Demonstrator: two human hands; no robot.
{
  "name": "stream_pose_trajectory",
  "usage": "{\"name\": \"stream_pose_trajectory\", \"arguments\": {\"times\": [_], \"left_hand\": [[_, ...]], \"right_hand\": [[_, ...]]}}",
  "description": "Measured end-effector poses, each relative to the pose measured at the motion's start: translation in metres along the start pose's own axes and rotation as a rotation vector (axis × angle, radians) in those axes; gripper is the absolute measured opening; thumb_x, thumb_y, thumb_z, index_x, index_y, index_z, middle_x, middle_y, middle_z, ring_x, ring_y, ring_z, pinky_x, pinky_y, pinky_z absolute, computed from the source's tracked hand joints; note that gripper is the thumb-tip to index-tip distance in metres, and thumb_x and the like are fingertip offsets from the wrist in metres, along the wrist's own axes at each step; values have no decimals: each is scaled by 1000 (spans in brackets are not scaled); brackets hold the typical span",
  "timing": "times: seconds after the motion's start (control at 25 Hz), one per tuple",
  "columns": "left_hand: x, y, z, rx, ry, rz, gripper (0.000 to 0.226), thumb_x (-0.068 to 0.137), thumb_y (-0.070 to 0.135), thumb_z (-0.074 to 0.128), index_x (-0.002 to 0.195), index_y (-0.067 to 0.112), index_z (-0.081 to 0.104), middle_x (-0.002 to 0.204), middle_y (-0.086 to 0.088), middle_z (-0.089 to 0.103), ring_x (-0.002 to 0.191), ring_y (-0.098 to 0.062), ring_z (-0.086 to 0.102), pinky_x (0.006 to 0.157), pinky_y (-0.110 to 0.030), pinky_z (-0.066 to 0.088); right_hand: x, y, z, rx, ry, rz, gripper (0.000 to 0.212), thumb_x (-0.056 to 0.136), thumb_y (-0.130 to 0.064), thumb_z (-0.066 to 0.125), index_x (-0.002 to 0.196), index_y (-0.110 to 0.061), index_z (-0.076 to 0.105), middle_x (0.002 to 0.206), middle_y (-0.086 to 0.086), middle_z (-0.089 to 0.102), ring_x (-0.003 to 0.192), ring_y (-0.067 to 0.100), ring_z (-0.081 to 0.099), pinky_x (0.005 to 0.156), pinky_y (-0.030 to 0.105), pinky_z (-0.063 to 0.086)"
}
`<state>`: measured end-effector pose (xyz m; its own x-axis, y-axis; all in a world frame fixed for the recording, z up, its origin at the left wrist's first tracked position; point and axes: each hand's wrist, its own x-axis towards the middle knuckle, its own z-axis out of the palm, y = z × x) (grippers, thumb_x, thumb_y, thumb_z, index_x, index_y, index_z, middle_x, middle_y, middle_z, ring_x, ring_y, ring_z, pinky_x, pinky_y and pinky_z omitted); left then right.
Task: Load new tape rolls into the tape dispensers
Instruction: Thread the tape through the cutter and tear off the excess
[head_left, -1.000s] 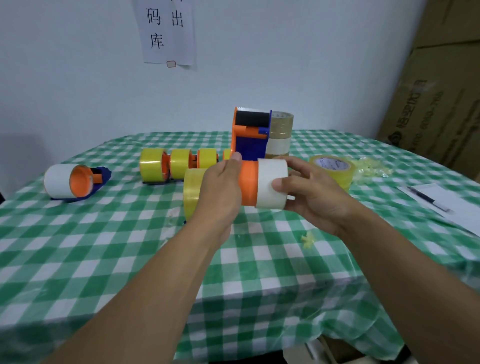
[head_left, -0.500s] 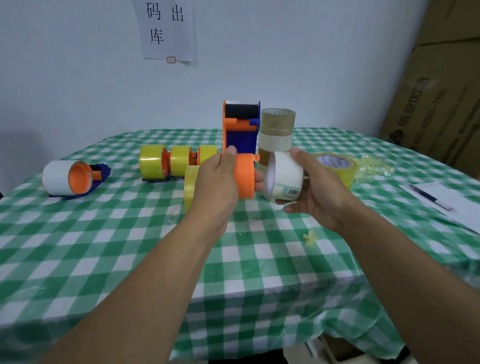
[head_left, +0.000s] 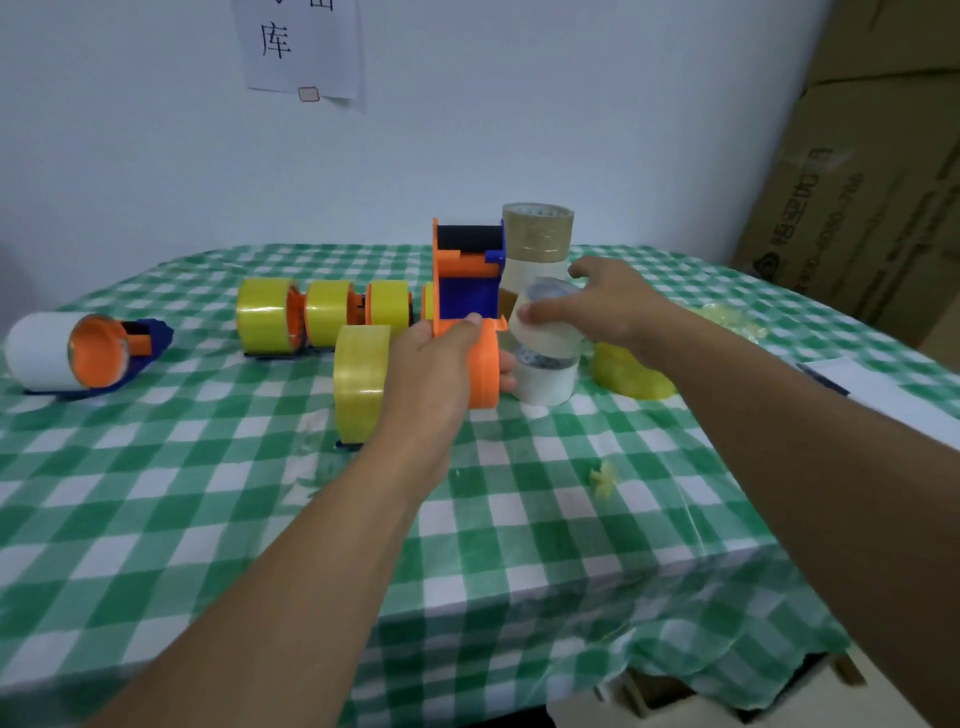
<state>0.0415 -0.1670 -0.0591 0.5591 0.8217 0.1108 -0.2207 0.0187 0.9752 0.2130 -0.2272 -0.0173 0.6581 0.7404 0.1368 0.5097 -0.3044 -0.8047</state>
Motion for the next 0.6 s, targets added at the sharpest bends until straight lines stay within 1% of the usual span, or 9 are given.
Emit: {"name": "stream_pose_trajectory", "arguments": {"times": [0.04, 0.08, 0.16, 0.24, 0.32, 0.36, 0.4, 0.52, 0.6], "left_hand": [[1, -2, 0, -3, -1, 1, 16, 102, 22, 53, 101, 10, 63, 70, -8, 74, 63, -22, 70, 67, -36, 58], [2, -2, -1, -8, 0, 3, 16, 102, 22, 53, 100, 11, 64, 70, -8, 74, 63, -22, 70, 68, -37, 58], [4, -2, -4, -27, 1, 10, 18, 103, 22, 52, 97, 11, 65, 70, -8, 74, 63, -22, 70, 67, -36, 59], [8, -1, -6, -32, -2, 18, 21, 103, 24, 51, 97, 9, 65, 69, -8, 73, 61, -22, 70, 64, -34, 58], [11, 0, -6, -41, -10, 15, 23, 104, 25, 50, 103, 7, 63, 69, -8, 74, 61, -22, 69, 64, -33, 57], [13, 0, -6, -49, -12, 8, 24, 105, 26, 49, 105, 6, 63, 70, -8, 74, 61, -22, 69, 65, -33, 58], [13, 0, -6, -54, -11, 1, 24, 105, 26, 49, 106, 6, 62, 70, -9, 74, 61, -22, 69, 66, -35, 58], [13, -4, -7, -43, -11, -15, 24, 105, 27, 48, 105, 8, 63, 71, -8, 74, 62, -22, 70, 69, -38, 58], [12, -6, -9, -56, -7, -22, 24, 105, 26, 48, 105, 7, 63, 70, -8, 74, 61, -21, 70, 68, -38, 58]], "right_hand": [[6, 0, 3, -66, -8, -22, 35, 79, -30, 85, 88, -24, 51, 85, -12, 53, 76, 3, 52, 60, 22, 41], [12, 2, 5, -139, -16, -33, 35, 79, -29, 84, 84, -25, 50, 84, -10, 53, 76, 5, 52, 59, 23, 40], [22, 8, 10, -286, -25, -33, 36, 78, -35, 83, 94, -20, 55, 88, -2, 57, 81, 13, 56, 60, 27, 42], [30, 14, 13, -379, -18, -4, 46, 78, -40, 80, 106, -13, 56, 91, 2, 58, 81, 16, 56, 61, 30, 45], [35, 16, 15, -349, -9, -9, 48, 78, -43, 79, 108, -12, 57, 95, 3, 61, 86, 18, 59, 70, 35, 54], [36, 16, 16, -321, -8, -10, 50, 77, -44, 80, 108, -12, 58, 97, 4, 62, 89, 20, 61, 76, 38, 55], [38, 17, 16, -318, -7, -10, 51, 77, -45, 80, 108, -12, 58, 98, 5, 63, 90, 21, 61, 78, 39, 55], [40, 20, 19, -373, -15, 6, 56, 74, -48, 82, 108, -10, 58, 98, 6, 61, 87, 21, 59, 72, 36, 49], [40, 22, 20, -370, -20, 8, 55, 74, -47, 82, 107, -11, 58, 98, 6, 61, 84, 19, 57, 70, 36, 48]]}}
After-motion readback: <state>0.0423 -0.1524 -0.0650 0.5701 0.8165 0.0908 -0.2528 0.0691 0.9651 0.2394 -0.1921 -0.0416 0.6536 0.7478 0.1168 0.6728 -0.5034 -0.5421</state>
